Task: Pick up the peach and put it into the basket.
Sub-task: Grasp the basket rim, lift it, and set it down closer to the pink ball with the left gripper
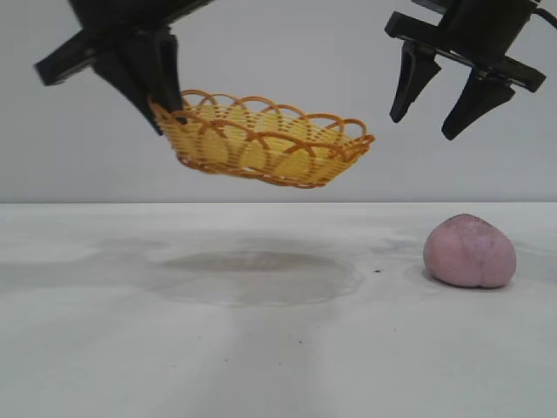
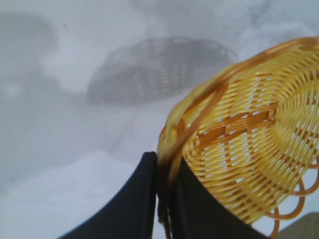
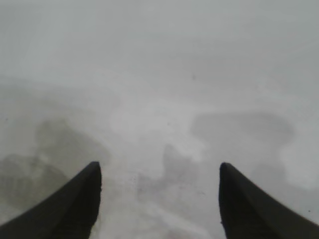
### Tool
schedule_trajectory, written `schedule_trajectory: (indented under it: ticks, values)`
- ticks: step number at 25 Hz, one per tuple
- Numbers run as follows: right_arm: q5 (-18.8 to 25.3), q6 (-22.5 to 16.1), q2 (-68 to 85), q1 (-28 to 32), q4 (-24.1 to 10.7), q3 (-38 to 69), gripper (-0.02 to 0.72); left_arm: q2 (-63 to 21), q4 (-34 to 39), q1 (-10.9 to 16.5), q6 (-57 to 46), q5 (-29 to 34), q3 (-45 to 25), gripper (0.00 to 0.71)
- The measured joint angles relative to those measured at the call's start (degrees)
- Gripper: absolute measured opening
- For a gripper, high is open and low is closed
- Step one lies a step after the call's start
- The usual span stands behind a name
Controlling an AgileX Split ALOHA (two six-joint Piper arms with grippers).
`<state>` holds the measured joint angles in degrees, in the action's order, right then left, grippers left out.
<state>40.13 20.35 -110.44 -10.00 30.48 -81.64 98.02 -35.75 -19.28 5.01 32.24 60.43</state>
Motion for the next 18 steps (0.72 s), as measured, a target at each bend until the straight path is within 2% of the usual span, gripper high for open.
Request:
schedule_trajectory:
  ticks: [4, 10, 18]
  values:
    - [0.0, 0.0, 0.0, 0.0, 0.0, 0.0, 0.418, 1.7, -3.8, -1.1, 0.1, -2.3, -3.3, 0.0]
    - [0.0, 0.0, 0.0, 0.0, 0.0, 0.0, 0.418, 5.6, -10.7, -2.8, 2.8, -5.9, -3.3, 0.0]
    - [0.0, 0.0, 0.0, 0.0, 0.2, 0.0, 0.418, 7.2, -12.7, -2.8, 3.5, -5.7, -3.3, 0.0]
